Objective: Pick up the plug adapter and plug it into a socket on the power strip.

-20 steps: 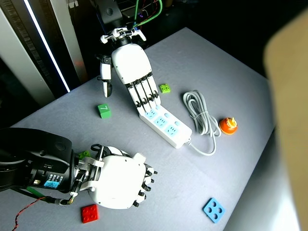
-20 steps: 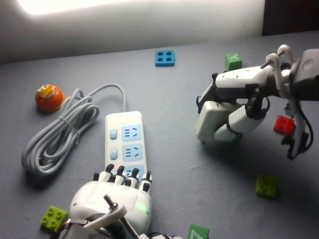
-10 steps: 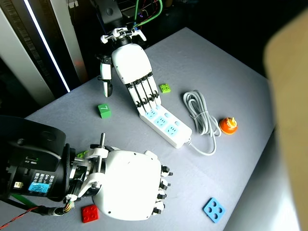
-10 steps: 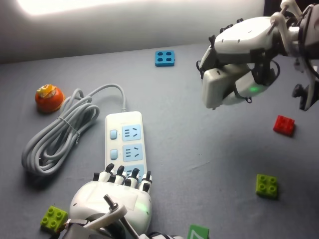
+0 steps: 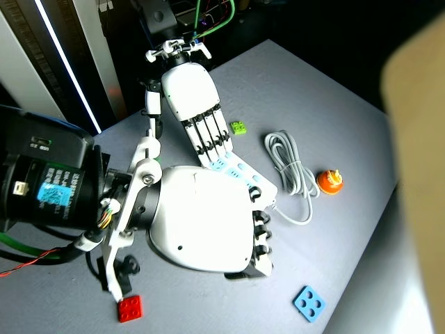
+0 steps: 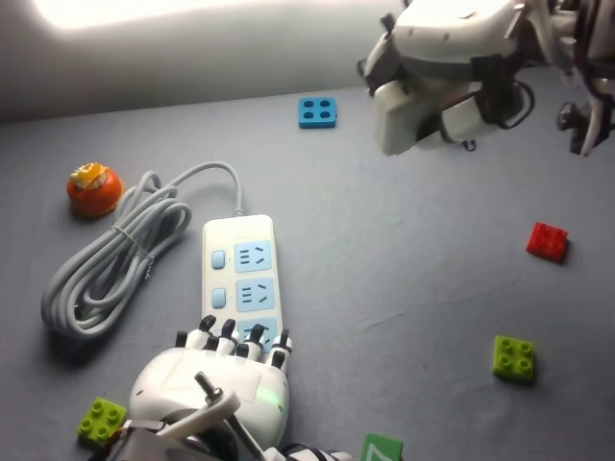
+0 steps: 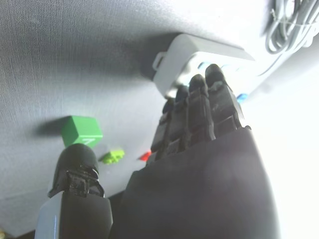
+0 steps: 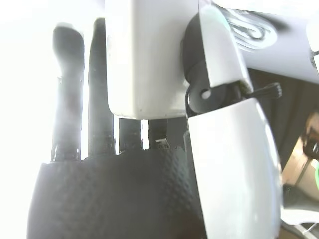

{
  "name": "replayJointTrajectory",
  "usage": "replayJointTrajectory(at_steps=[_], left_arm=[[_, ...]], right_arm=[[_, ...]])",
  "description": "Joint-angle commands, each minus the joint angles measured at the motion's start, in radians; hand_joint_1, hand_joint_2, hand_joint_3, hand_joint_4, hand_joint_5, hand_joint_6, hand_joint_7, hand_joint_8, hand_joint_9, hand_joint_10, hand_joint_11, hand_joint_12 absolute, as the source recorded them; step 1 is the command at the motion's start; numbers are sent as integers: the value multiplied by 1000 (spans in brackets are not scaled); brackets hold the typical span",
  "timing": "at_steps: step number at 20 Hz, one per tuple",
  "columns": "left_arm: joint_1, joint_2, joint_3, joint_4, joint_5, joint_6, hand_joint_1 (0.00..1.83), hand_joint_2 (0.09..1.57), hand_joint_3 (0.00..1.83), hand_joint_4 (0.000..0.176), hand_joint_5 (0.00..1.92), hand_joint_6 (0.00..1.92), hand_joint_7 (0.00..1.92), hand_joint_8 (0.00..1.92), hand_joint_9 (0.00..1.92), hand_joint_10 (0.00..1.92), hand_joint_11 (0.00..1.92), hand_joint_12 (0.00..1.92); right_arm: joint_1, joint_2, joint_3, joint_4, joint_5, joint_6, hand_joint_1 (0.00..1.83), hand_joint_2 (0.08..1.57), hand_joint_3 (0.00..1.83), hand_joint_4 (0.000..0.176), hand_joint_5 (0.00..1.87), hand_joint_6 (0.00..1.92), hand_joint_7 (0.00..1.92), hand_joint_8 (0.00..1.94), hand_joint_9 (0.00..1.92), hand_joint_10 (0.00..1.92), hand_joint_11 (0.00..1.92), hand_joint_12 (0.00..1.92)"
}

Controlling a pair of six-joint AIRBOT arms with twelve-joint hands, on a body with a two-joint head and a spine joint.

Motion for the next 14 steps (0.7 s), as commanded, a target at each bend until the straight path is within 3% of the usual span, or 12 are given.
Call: replayJointTrajectory(at_steps=[1,4,6,7,8,10,14], left_arm=[[-8,6,-5,58,-38,-1,50,1212,2,0,13,2,38,1,35,2,0,170],[-8,6,-3,57,-38,-1,35,1217,2,0,4,1,23,0,27,0,0,161],[-7,7,-6,57,-35,-1,41,1220,2,0,19,4,32,2,39,4,0,176],[-7,6,-7,57,-35,-1,19,1226,4,0,13,1,27,0,36,1,0,180],[-7,6,-7,57,-35,-1,37,1224,1,0,32,3,46,2,52,3,0,230],[-4,6,-7,57,-35,-1,59,1222,0,0,41,2,58,3,62,3,0,271],[2,6,-8,57,-36,-1,35,1224,1,0,0,0,6,2,15,1,0,195]], right_arm=[[5,4,-10,3,122,-9,1244,1164,0,0,890,924,914,1337,757,1284,645,1630],[-10,14,-54,2,234,-139,1241,1174,2,0,877,930,884,1392,735,1299,640,1638],[-25,15,-78,-136,311,-121,1242,1173,0,0,888,915,882,1394,715,1315,598,1675],[-41,21,-92,-301,359,-11,1248,1161,0,0,917,867,903,1361,742,1295,628,1650],[-47,26,-97,-403,366,85,1327,1202,1,0,825,948,831,1370,688,1534,596,1679],[-51,36,-106,-600,347,331,1245,1177,0,0,878,922,877,1400,708,1328,599,1666],[-23,34,-94,-825,233,725,1242,1174,0,0,851,971,913,1346,773,1276,660,1611]])
